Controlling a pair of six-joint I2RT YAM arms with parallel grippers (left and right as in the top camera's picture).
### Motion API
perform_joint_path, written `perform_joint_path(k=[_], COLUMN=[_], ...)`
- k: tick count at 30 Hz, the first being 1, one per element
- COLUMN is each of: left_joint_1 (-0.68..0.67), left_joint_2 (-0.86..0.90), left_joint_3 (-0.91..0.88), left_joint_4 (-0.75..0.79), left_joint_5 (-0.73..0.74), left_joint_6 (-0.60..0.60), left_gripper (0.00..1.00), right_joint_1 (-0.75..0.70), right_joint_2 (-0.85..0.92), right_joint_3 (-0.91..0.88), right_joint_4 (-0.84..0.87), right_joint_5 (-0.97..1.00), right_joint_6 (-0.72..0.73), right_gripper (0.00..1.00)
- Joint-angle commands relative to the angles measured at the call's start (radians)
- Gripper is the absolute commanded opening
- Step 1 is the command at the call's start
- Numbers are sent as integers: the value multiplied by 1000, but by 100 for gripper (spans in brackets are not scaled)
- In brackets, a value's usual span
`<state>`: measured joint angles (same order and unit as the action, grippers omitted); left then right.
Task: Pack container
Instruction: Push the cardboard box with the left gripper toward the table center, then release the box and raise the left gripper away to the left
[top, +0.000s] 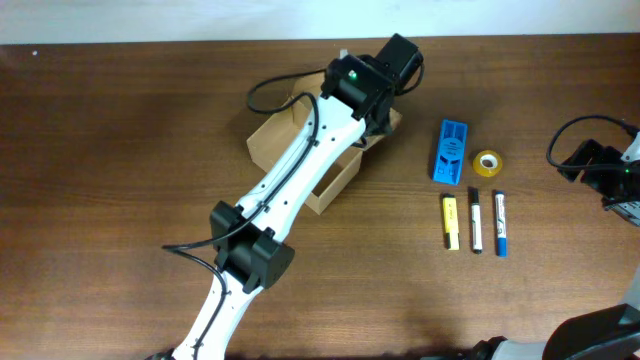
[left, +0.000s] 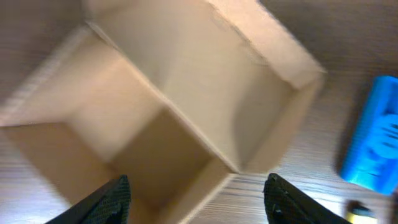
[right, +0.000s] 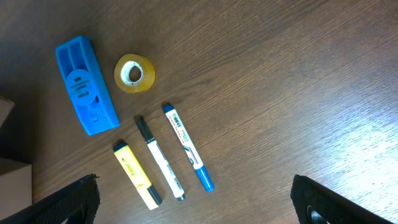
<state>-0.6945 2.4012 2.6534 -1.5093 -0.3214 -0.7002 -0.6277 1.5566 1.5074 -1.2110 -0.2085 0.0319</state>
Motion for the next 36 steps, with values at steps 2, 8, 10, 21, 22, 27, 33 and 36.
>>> perform_joint_path(k=[2, 8, 10, 21, 22, 27, 33, 36], left_joint_1=[24, 152, 206, 456, 465, 473, 446, 435], left_joint_2=[5, 5, 5, 34, 42, 98, 152, 169], left_joint_3=[29, 29, 29, 27, 27, 17, 16, 16], left_joint_4=[-74, -153, -175, -150, -152, -152, -168, -171], left_joint_5=[-227, -233, -233, -35, -18, 69, 101, 123], left_joint_6=[60, 58, 59, 217, 222, 265, 273, 277], left_gripper=[65, 2, 2, 2, 2, 2, 2, 2], right_joint_1=[-1, -1, -1, -1, -1, -1, -1, -1], right_joint_2=[-12, -12, -12, -12, -12, -12, -12, -12], right_joint_3=[21, 21, 21, 21, 21, 21, 21, 21], right_joint_4=[2, 2, 2, 7, 7, 8, 7, 7], right_joint_5=[-5, -5, -5, -6, -6, -6, -5, -5], right_joint_6=[10, 10, 10, 10, 10, 10, 10, 10], right_gripper=[99, 99, 99, 99, 99, 99, 99, 99])
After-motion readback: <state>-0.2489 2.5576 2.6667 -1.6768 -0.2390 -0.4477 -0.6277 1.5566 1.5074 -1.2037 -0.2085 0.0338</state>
